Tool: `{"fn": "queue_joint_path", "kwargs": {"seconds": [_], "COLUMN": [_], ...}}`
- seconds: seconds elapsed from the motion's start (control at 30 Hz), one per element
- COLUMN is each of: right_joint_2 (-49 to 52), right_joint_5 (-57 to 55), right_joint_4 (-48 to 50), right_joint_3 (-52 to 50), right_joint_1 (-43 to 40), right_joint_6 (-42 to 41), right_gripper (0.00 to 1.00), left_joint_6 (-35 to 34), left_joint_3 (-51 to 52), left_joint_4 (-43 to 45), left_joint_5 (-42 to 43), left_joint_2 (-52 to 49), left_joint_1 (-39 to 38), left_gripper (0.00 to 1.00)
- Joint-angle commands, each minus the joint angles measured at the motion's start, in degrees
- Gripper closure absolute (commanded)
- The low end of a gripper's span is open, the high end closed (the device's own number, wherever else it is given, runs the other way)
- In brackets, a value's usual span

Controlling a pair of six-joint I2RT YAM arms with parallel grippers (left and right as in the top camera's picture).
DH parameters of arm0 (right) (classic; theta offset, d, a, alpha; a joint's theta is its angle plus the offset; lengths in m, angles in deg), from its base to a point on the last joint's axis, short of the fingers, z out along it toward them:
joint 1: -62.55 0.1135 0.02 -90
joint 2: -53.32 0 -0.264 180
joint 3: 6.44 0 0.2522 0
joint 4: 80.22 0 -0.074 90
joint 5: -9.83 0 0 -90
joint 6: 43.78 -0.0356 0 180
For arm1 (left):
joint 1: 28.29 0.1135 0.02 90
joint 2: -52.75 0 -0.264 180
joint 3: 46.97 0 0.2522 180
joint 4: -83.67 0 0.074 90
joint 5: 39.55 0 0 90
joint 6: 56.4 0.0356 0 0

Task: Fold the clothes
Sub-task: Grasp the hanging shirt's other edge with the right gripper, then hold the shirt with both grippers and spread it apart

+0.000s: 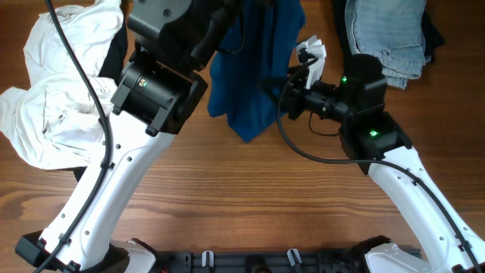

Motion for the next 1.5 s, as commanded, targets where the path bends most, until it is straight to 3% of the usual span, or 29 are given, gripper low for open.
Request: {"fn": "queue_joint_path", "kwargs": {"seconds": [0.0,0.27,0.5,0.73,0.93,1.2,1.47], "right_joint_2": [-0.26,-9.01,-14.60,-16.35,-16.35,-15.37,-7.58], "right_joint_5": [-18.01,-20.74,-20.74,-21.90,-22.49,-22.45,-19.71], "right_joint_4": [-2.80,-7.50,-24.22,-37.00,-44.72,-48.50,-53.72], "right_joint_3": [1.11,7.26,21.90,35.67,46.56,47.65,47.65], "right_joint_1": [-0.42,-12.07,-18.18,-19.21,-19.19,-19.19,-19.19], "right_joint_6": [-1.81,4.96,14.45,20.39,21.81,21.73,22.29], "right_gripper": [0.96,0.96,0.96,0.96,0.96,0.96,0.96], "left_joint_6": [4.42,16.63,23.85,23.82,23.82,26.32,31.63], "left_joint_3": [-1.49,-1.49,-1.49,-1.49,-1.49,-1.49,-1.49], "left_joint_4": [-0.87,-8.76,-15.39,-18.14,-18.38,-21.97,-22.34], "left_joint_5": [-5.68,-24.20,-35.98,-36.44,-35.95,-36.17,-42.80], "left_joint_2": [0.98,4.83,8.81,15.78,24.96,29.70,24.65], "left_joint_1": [-0.17,-0.17,-0.17,-0.59,-5.44,-9.70,-9.64], "left_gripper": [0.96,0.96,0.96,0.96,0.96,0.96,0.96]}}
